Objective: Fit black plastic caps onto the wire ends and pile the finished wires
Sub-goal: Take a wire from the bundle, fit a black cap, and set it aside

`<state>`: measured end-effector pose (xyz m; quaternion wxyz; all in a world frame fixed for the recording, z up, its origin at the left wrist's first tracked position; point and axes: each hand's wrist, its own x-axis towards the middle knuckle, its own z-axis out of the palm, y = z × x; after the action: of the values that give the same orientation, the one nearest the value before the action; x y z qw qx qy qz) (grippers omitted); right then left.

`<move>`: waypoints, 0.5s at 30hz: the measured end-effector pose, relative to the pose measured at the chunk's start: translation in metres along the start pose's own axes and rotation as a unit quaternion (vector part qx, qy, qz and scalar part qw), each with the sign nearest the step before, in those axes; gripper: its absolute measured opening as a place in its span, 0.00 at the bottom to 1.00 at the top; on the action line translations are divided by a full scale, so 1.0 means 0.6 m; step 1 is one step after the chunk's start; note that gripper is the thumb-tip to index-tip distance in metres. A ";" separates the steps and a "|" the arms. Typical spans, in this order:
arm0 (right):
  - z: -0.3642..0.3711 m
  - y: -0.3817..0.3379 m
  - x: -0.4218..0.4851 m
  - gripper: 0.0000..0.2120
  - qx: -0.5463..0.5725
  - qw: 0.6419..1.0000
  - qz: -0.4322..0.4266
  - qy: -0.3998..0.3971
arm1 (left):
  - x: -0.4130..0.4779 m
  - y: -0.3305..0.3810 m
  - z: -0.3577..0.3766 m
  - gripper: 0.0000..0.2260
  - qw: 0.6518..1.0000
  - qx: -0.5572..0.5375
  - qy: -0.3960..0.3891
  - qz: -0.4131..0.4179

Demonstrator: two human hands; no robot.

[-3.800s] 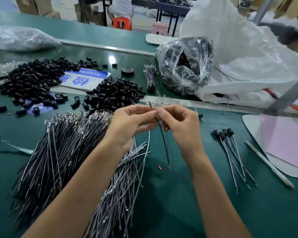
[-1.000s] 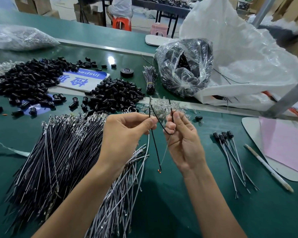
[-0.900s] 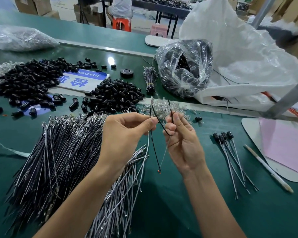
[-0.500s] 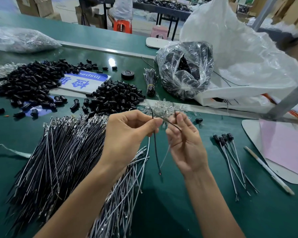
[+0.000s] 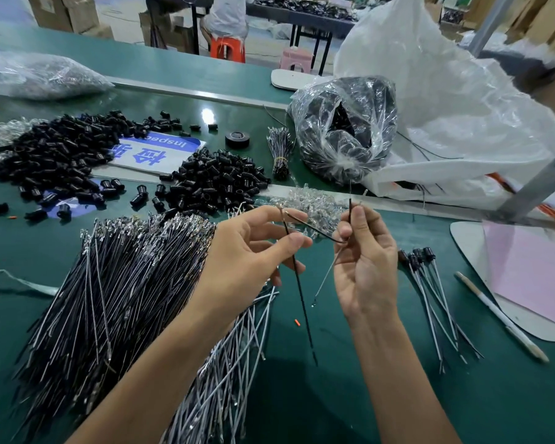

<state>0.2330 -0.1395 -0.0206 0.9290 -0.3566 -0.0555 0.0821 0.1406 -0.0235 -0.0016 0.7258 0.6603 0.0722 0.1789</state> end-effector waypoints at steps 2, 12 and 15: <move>-0.001 0.001 -0.001 0.03 -0.020 1.000 -0.012 0.010 | -0.001 0.003 0.002 0.06 0.999 -0.036 0.009 0.014; 0.001 0.008 -0.013 0.06 -0.153 0.986 -0.067 -0.002 | -0.001 0.007 0.009 0.04 0.993 -0.037 0.064 0.087; 0.001 0.011 -0.018 0.06 -0.250 0.961 -0.115 -0.010 | 0.004 -0.003 0.011 0.02 0.994 0.001 0.090 0.066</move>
<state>0.2213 -0.1363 -0.0253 0.8126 -0.5682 -0.1237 -0.0380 0.1453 -0.0290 -0.0024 0.7022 0.6455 0.0942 0.2851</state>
